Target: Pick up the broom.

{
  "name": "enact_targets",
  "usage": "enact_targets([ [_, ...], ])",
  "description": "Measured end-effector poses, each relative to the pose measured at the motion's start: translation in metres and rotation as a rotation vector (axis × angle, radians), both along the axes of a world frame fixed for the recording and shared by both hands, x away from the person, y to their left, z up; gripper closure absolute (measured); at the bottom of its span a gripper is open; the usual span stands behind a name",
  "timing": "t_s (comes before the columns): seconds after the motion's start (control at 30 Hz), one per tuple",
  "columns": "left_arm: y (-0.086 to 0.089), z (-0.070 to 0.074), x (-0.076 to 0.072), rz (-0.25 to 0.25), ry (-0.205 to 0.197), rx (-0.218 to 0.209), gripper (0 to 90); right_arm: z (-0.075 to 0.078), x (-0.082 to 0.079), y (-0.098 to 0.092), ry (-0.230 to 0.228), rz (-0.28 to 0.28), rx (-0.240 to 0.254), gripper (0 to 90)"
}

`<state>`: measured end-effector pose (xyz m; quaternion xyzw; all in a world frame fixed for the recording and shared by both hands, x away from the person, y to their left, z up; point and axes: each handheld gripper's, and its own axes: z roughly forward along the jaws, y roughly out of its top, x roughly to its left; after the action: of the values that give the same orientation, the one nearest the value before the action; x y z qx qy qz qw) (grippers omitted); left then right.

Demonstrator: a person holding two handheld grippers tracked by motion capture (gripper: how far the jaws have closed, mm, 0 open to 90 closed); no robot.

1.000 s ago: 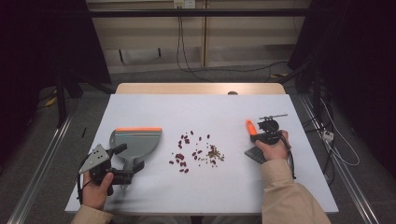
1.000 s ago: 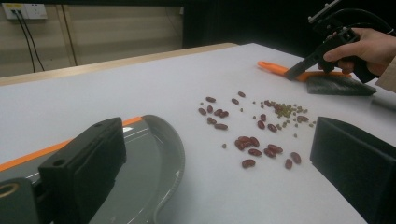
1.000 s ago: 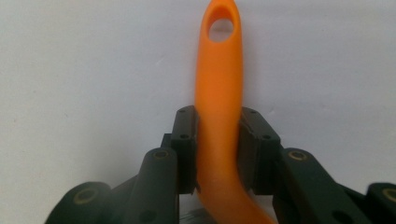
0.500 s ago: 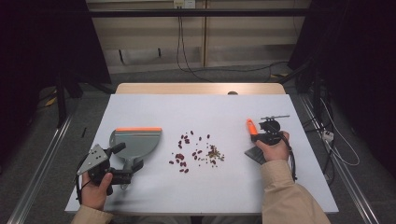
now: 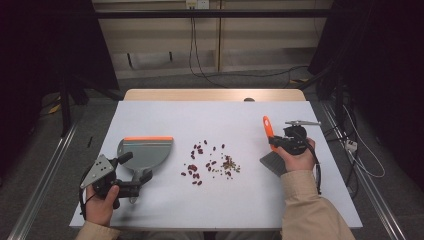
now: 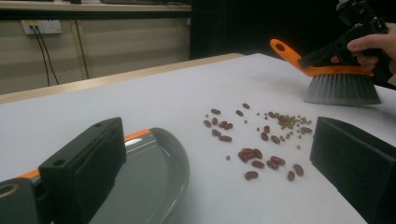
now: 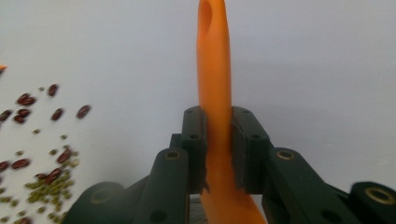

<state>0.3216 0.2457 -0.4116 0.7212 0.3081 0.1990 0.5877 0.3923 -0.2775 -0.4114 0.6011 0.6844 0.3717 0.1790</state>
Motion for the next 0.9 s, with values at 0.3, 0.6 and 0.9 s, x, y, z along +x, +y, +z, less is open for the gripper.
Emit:
enact_targets([
  [0.3,-0.004,-0.001,0.001,-0.008,0.004,0.015,3.5,0.002,-0.001,0.001,0.020,0.003,-0.020,76.7],
  [0.6,-0.003,0.001,0.000,-0.005,-0.004,0.013,3.5,0.006,-0.009,0.003,0.050,0.050,-0.045,76.3],
  [0.9,-0.002,0.001,0.000,-0.002,-0.006,0.013,3.5,0.008,-0.014,0.005,0.052,0.069,-0.045,74.1],
])
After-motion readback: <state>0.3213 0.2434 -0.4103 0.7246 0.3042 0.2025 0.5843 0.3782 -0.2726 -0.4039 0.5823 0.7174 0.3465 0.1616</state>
